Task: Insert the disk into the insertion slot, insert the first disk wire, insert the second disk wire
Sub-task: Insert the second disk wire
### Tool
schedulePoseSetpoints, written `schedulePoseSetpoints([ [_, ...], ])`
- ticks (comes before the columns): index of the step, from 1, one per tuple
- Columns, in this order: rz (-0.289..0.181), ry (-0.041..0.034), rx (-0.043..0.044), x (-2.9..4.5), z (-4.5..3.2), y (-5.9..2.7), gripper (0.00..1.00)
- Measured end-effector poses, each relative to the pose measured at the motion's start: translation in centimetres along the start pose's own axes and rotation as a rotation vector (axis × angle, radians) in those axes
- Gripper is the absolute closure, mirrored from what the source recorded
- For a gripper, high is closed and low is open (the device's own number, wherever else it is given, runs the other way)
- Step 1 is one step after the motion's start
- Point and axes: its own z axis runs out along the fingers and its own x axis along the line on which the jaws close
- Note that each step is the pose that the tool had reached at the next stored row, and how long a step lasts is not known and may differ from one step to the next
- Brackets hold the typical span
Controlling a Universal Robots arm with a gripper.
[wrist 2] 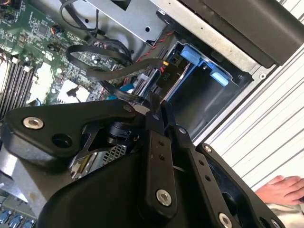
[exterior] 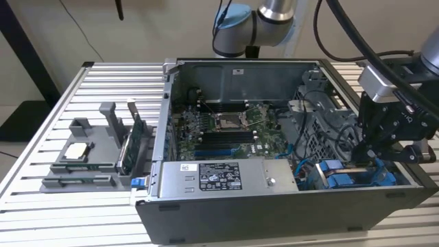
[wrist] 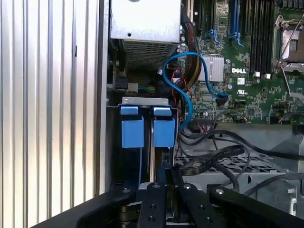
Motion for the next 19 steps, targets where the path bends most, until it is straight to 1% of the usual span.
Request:
schedulePoseSetpoints([
  [2,0.0,-0.0031,0.0001,0.01,0.12,-0.08,0.84],
  [4,0.0,-0.0036,0.0011,0.04,0.33,-0.09,0.84],
  [7,-0.001,-0.0042,0.0048,0.06,0.58,-0.13,0.84],
  [10,-0.001,-0.0068,0.0092,0.08,0.73,-0.16,0.84],
  [14,-0.002,-0.0167,0.0134,0.08,0.84,-0.22,0.84],
  [19,-0.003,-0.0251,0.0196,0.1,0.95,-0.27,0.84],
])
